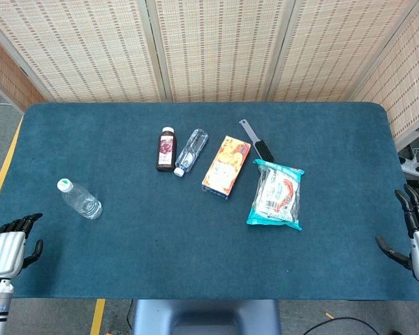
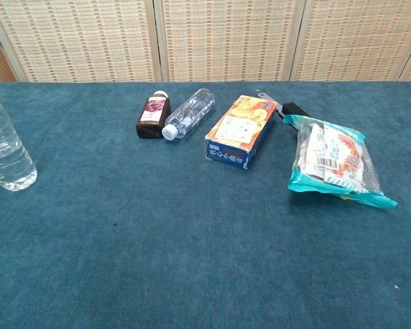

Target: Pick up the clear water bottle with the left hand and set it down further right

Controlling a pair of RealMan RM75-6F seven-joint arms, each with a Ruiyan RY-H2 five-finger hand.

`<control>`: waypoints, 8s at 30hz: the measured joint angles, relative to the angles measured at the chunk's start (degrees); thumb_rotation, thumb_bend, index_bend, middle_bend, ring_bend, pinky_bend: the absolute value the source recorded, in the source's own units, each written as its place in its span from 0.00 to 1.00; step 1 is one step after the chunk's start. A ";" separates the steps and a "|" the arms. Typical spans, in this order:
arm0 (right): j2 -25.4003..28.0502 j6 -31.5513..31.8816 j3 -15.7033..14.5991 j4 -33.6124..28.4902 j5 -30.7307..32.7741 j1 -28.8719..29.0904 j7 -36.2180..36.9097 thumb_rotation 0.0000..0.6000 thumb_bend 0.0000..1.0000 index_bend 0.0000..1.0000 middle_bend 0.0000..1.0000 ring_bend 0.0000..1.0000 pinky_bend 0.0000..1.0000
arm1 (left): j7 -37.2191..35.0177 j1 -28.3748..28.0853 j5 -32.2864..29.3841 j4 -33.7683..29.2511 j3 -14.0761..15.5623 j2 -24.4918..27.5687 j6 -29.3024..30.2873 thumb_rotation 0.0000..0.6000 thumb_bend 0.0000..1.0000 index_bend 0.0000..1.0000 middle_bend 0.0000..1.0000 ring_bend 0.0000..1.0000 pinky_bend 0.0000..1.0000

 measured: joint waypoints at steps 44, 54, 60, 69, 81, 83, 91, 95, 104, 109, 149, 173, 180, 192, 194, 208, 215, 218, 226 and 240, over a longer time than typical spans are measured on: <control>0.99 -2.53 -2.16 -1.47 -2.59 -0.38 0.40 1.00 0.14 0.03 0.00 0.00 0.13 | -27.61 -7.26 -22.38 1.87 -14.77 -10.13 -19.93 1.00 0.38 0.00 0.00 0.05 0.21; 0.97 -2.43 -2.11 -1.45 -2.55 -0.45 0.54 1.00 0.14 0.03 0.00 0.00 0.13 | -34.62 -10.00 -23.04 4.25 -17.48 -13.93 -23.47 1.00 0.37 0.00 0.00 0.03 0.21; 1.01 -3.23 -2.17 -1.53 -2.28 -0.22 0.35 1.00 0.14 0.03 0.00 0.00 0.13 | -37.20 -10.28 -22.52 3.61 -17.87 -13.96 -24.45 1.00 0.37 0.00 0.00 0.01 0.20; 1.05 -3.88 -2.16 -1.79 -1.98 0.02 0.15 1.00 0.14 0.03 0.00 0.00 0.13 | -45.41 -9.90 -17.31 0.79 -17.60 -11.61 -26.46 1.00 0.37 0.00 0.00 0.00 0.20; 1.25 -5.12 -2.57 -1.94 -1.91 0.37 0.05 1.00 0.14 0.03 0.00 0.00 0.13 | -47.25 -11.02 -16.52 6.04 -18.51 -17.88 -20.53 1.00 0.56 0.27 0.38 0.39 0.35; 1.26 -5.20 -2.64 -1.95 -1.96 0.39 0.08 1.00 0.14 0.03 0.00 0.00 0.13 | -45.62 -11.31 -16.57 6.77 -18.57 -18.48 -19.40 1.00 0.57 0.29 0.40 0.41 0.37; 1.45 -5.59 -2.81 -2.15 -1.93 0.47 0.14 1.00 0.14 0.03 0.00 0.00 0.13 | -38.27 -11.80 -15.70 6.73 -19.71 -17.02 -14.16 1.00 0.58 0.34 0.44 0.46 0.41; 1.40 -5.88 -2.85 -2.14 -1.86 0.61 0.08 1.00 0.14 0.03 0.00 0.00 0.13 | -28.55 -12.31 -15.79 7.97 -20.48 -17.09 -8.78 1.00 0.58 0.34 0.45 0.47 0.42; 1.35 -6.62 -2.97 -2.18 -1.53 0.83 -0.18 1.00 0.14 0.03 0.00 0.00 0.13 | -12.66 -12.74 -16.25 7.19 -21.40 -16.82 -4.45 1.00 0.57 0.37 0.48 0.49 0.46; 1.36 -6.95 -2.96 -2.24 -1.31 0.96 -0.34 1.00 0.14 0.03 0.00 0.00 0.13 | -23.70 -11.70 -16.07 2.86 -22.53 -14.42 -9.48 1.00 0.57 0.37 0.48 0.49 0.46; 1.57 -7.95 -3.16 -2.44 -0.91 1.39 -0.44 1.00 0.14 0.03 0.00 0.00 0.13 | -29.65 -13.14 -21.08 4.63 -22.16 -16.90 -7.66 1.00 0.57 0.38 0.49 0.51 0.48; 2.03 -8.26 -3.61 -3.04 -0.89 1.25 -0.54 1.00 0.14 0.03 0.00 0.00 0.13 | -26.36 -14.07 -18.18 6.84 -24.90 -17.98 -0.56 1.00 0.57 0.38 0.49 0.51 0.48; 2.04 -8.33 -3.76 -3.09 -1.02 1.23 -0.70 1.00 0.14 0.03 0.00 0.00 0.13 | -28.08 -14.01 -17.37 6.59 -23.73 -18.98 0.83 1.00 0.57 0.38 0.49 0.51 0.48; 2.23 -7.97 -3.89 -3.25 -1.22 0.99 -0.46 1.00 0.14 0.03 0.00 0.00 0.13 | -30.28 -13.84 -16.15 8.19 -23.34 -20.90 0.61 1.00 0.57 0.38 0.49 0.51 0.48; 2.31 -7.72 -3.93 -3.30 -1.40 0.89 -0.33 1.00 0.14 0.03 0.00 0.00 0.13 | -29.73 -14.02 -15.17 7.07 -24.49 -20.05 2.49 1.00 0.57 0.38 0.49 0.51 0.48; 2.29 -8.43 -3.96 -3.28 -1.04 1.07 -0.64 1.00 0.14 0.03 0.00 0.00 0.13 | -29.31 -14.05 -16.10 7.31 -23.25 -21.36 1.00 1.00 0.57 0.38 0.49 0.51 0.48; 2.53 -9.09 -4.15 -3.57 -0.71 1.14 -0.96 1.00 0.14 0.03 0.00 0.00 0.13 | -34.72 -16.58 -18.04 18.12 -24.00 -32.83 0.27 1.00 0.57 0.38 0.49 0.51 0.48; 2.61 -9.05 -4.19 -3.57 -0.76 1.10 -0.88 1.00 0.14 0.03 0.00 0.00 0.13 | -36.36 -17.64 -18.48 19.54 -24.83 -35.88 0.43 1.00 0.57 0.38 0.49 0.51 0.48; 2.62 -9.34 -4.46 -3.60 -1.05 1.15 -1.05 1.00 0.14 0.03 0.00 0.00 0.13 | -35.80 -18.03 -18.00 18.13 -25.99 -37.09 1.92 1.00 0.57 0.38 0.49 0.51 0.48; 2.33 -9.60 -4.46 -3.66 -0.88 1.23 -1.50 1.00 0.14 0.03 0.00 0.00 0.13 | -37.36 -16.46 -17.38 22.14 -23.96 -39.96 1.06 1.00 0.57 0.36 0.46 0.51 0.48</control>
